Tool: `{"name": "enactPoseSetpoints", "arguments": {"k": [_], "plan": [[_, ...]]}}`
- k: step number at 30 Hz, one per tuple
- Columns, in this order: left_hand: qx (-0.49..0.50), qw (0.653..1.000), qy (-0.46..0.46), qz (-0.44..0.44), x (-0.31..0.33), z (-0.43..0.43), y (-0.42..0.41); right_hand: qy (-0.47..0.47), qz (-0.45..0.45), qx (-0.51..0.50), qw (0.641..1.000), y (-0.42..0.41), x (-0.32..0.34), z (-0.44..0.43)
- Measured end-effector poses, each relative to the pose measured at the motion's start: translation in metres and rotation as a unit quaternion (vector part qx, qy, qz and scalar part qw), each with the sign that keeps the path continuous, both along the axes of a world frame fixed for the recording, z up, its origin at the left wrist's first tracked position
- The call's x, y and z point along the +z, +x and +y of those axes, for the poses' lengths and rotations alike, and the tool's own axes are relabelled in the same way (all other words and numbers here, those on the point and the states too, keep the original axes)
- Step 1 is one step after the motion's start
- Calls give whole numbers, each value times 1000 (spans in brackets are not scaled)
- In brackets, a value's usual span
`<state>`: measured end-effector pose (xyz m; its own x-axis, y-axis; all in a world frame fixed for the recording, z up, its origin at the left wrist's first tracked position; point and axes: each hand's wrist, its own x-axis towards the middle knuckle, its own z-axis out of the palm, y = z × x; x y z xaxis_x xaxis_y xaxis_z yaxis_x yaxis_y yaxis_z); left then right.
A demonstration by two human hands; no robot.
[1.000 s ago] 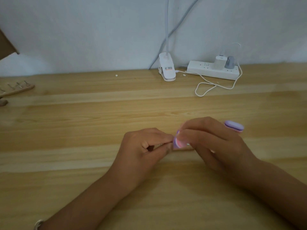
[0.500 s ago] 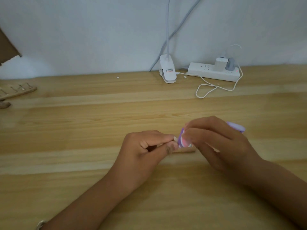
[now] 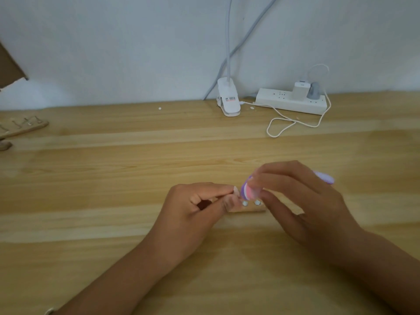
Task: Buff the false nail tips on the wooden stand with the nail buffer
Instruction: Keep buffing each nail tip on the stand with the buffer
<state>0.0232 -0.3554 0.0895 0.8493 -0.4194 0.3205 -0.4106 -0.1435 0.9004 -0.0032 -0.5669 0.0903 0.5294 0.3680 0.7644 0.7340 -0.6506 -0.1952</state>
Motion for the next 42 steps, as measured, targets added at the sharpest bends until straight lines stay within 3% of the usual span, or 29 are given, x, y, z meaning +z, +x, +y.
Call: {"name": "enactPoseSetpoints", "arguments": {"k": [5, 9, 13, 16, 19, 21, 24, 28, 34, 39, 42], "plan": [[-9, 1000, 1, -7, 2, -1, -2, -52, -5, -11, 999, 1, -3, 2], [4, 1000, 1, 4, 0, 0, -2, -16, -15, -62, 998, 5, 0, -4], [-17, 1000, 7, -12, 2, 0, -3, -18, -10, 2, 1000, -2, -3, 8], [-9, 1000, 8, -9, 1, 0, -2, -57, -15, -26, 998, 0, -2, 2], [4, 1000, 4, 10, -1, 0, -2, -9, 1, -73, 997, 4, 3, -6], [-3, 1000, 10, 5, 0, -1, -2, 13, -3, -43, 999, 0, 4, 0], [-22, 1000, 5, -7, 2, -1, -3, -36, -14, 2, 999, -8, 0, 12], [-5, 1000, 9, 16, 1, 0, -2, -100, -43, -54, 993, 1, 3, -1], [-21, 1000, 1, 5, 5, 2, -3, -64, -47, -14, 997, -4, -2, 12], [-8, 1000, 19, 5, 3, 2, -2, -34, -34, -38, 998, 4, 2, -3], [-15, 999, 25, -16, 4, 2, -3, -28, -21, 7, 999, -2, -3, 10]]}}
